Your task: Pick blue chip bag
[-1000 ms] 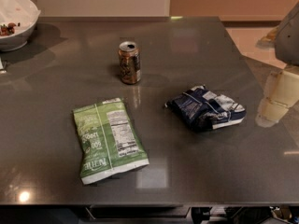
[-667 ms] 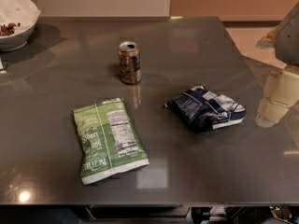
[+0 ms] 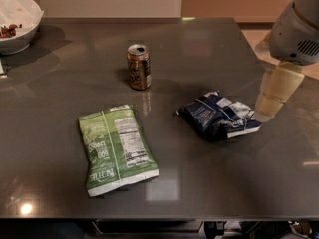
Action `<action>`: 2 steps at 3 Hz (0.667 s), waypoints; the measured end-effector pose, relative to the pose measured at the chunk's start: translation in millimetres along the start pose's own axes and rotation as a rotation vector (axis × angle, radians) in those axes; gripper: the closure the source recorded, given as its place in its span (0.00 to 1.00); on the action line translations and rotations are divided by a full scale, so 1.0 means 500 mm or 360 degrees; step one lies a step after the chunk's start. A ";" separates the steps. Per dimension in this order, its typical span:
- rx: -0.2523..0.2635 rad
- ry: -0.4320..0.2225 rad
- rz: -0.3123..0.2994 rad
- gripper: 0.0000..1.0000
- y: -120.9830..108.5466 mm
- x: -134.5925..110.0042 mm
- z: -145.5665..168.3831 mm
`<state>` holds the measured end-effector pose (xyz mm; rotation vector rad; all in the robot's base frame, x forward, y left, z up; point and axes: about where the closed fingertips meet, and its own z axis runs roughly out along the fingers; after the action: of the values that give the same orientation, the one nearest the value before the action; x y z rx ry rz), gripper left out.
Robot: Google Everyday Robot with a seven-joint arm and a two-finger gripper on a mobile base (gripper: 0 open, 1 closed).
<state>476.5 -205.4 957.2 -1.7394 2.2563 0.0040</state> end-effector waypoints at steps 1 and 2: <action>-0.0067 -0.0026 0.0043 0.00 -0.006 -0.013 0.040; -0.0136 -0.0021 0.0088 0.00 0.009 -0.024 0.081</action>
Offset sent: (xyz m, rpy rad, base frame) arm 0.0000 0.0312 -0.0651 0.0536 0.1737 -0.0545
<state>484.0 -185.8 920.3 -1.7130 2.3257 0.1247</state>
